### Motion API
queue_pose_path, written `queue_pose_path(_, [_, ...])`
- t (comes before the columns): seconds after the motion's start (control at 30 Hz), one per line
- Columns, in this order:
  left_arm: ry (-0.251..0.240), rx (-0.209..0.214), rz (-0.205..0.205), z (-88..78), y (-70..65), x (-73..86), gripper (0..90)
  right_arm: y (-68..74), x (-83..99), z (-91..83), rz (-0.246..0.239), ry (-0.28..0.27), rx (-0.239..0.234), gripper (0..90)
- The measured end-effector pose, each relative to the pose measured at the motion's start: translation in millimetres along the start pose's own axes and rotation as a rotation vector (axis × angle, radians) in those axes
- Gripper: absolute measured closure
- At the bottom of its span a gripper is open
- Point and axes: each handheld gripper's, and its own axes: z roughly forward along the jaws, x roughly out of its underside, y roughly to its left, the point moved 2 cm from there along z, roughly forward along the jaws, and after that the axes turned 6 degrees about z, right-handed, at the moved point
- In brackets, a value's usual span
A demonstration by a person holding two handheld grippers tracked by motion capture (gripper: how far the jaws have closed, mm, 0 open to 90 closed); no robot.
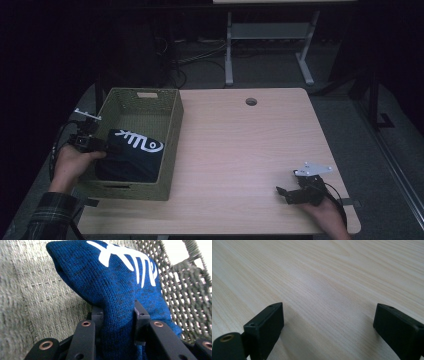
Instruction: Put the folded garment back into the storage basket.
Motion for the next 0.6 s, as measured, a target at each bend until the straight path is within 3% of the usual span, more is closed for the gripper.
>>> queue_pose_path(0.2, [0.039,-0.039,0.019,10.2,4.0,2.8,67.4,0.0,0.0,0.0,0.000,0.000,0.000,9.2])
queue_pose_path(0.6, [0.045,-0.117,0.038,12.5,10.1,6.5,36.3,0.0,0.0,0.1,0.000,-0.001,0.000,9.2])
